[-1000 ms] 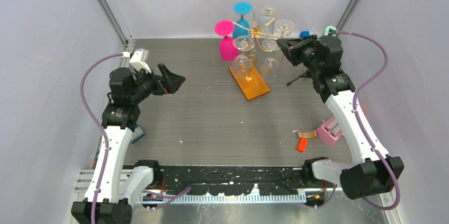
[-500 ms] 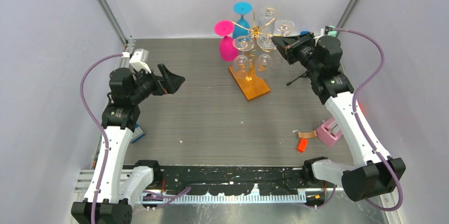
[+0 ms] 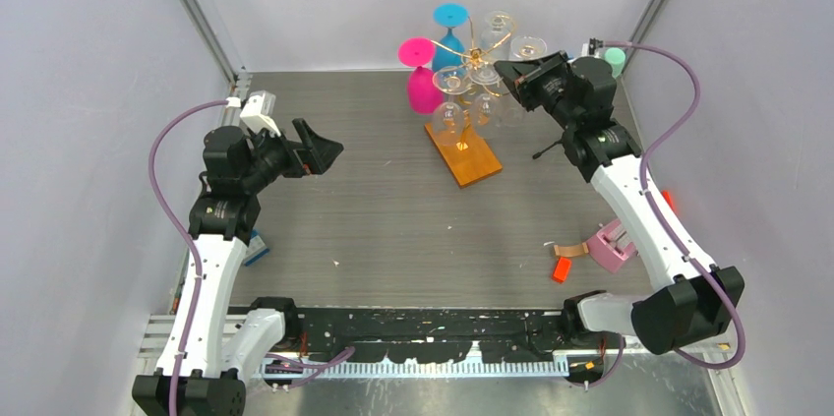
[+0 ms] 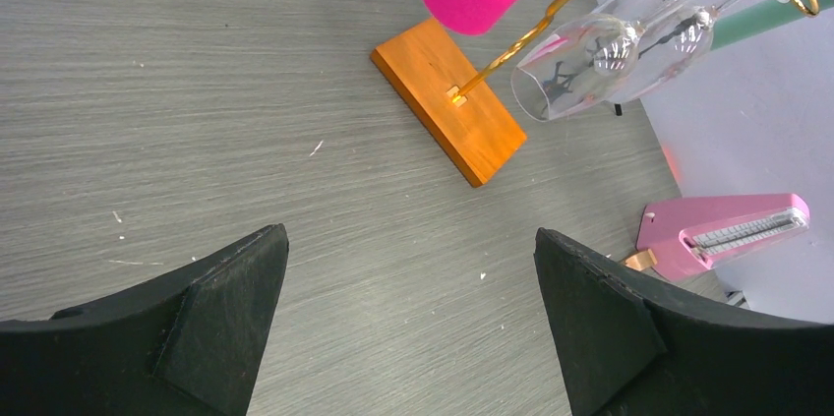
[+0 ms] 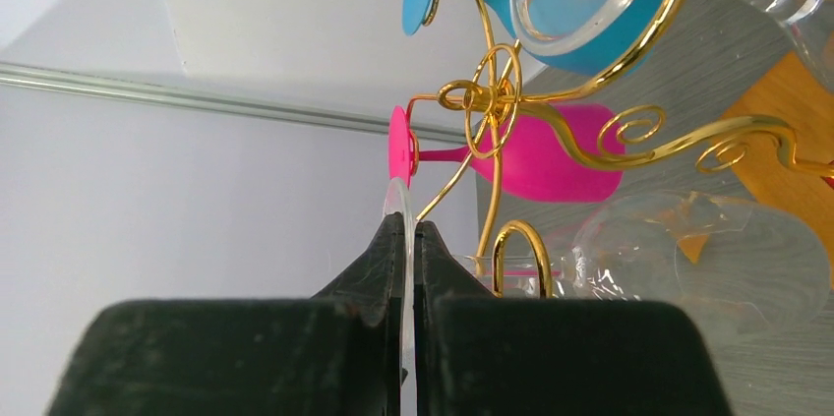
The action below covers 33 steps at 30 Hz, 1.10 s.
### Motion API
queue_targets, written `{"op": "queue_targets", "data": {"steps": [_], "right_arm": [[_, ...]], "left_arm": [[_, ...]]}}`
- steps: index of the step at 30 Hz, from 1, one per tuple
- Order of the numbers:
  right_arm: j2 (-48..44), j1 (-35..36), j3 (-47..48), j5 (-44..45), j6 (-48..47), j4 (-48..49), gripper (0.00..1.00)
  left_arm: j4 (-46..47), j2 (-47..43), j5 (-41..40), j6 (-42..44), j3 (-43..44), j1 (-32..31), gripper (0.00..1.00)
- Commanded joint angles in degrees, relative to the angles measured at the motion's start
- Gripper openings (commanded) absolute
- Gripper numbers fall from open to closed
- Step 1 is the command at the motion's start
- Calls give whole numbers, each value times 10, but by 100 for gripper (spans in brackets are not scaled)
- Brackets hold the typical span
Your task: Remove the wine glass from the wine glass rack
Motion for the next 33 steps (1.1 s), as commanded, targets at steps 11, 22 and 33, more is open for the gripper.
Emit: {"op": "queue_targets", "data": {"steps": [11, 22, 33], "right_arm": [[-29, 8, 34, 189, -28, 10, 0], [-105, 8, -15, 230, 6, -8, 0], [-201, 10, -36, 179, 20, -139, 0]], "left_arm": [[9, -9, -1, 12, 3, -1, 100], [107, -7, 188, -6, -23, -3, 100], [187, -28, 220, -31, -51, -41, 100]]}}
